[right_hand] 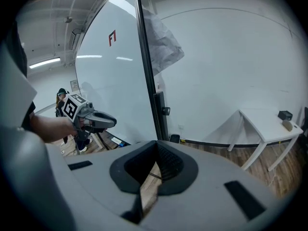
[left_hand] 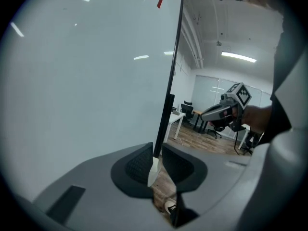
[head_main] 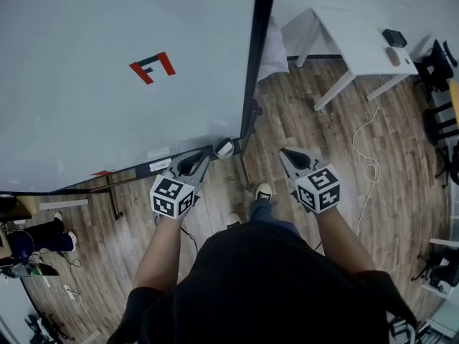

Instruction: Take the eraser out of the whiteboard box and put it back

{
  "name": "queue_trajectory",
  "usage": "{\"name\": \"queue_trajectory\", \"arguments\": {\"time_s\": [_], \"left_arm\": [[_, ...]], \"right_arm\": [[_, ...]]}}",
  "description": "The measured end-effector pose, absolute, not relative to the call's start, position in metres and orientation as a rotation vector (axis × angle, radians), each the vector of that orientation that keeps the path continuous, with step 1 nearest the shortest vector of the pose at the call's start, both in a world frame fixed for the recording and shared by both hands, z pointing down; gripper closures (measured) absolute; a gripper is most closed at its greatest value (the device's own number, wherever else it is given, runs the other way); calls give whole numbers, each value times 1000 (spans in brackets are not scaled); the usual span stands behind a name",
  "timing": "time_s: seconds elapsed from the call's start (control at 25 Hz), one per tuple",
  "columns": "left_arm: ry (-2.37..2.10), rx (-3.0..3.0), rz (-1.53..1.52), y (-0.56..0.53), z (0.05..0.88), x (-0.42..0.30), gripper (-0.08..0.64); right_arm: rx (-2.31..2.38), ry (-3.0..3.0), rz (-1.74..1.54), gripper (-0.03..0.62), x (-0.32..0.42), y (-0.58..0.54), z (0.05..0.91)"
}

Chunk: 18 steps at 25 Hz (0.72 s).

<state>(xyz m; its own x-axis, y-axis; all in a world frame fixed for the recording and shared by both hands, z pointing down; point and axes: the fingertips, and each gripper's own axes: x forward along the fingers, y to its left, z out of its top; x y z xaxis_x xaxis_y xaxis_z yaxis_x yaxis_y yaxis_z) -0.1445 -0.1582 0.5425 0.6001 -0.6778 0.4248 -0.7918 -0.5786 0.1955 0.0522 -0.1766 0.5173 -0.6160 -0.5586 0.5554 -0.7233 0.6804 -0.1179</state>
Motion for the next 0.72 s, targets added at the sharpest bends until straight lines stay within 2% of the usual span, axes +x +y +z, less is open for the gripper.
{"name": "queue_trajectory", "arguments": {"time_s": [0.72], "left_arm": [[-1069,2410,518,-189,592,-118,408]], "right_arm": [[945,-2380,508,598,57,-195,542]]}}
